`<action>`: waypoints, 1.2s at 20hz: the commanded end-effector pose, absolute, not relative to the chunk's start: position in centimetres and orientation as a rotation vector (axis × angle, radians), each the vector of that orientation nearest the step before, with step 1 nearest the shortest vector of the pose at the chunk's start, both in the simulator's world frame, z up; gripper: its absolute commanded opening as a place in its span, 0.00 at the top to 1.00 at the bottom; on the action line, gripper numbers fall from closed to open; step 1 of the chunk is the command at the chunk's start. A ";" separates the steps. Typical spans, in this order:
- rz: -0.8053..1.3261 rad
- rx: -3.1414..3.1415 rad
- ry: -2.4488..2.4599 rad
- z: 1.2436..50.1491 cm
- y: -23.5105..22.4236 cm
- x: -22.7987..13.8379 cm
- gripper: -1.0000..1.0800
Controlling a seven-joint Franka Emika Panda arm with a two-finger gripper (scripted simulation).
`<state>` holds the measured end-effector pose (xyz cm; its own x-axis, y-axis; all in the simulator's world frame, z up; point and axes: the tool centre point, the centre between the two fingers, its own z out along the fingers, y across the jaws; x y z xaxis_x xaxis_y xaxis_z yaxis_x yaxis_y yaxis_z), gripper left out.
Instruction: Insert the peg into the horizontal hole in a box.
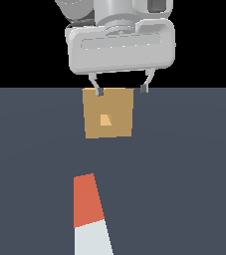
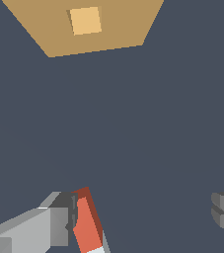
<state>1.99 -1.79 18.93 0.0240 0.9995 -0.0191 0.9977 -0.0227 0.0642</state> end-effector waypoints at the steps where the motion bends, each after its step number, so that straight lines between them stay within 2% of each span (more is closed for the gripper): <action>1: 0.048 2.205 2.154 18.9 -1.8 2.0 0.04; 12: 0.044 2.171 2.196 17.6 -4.1 1.2 0.04; 24: 0.028 2.058 2.331 13.3 -11.7 -0.7 0.04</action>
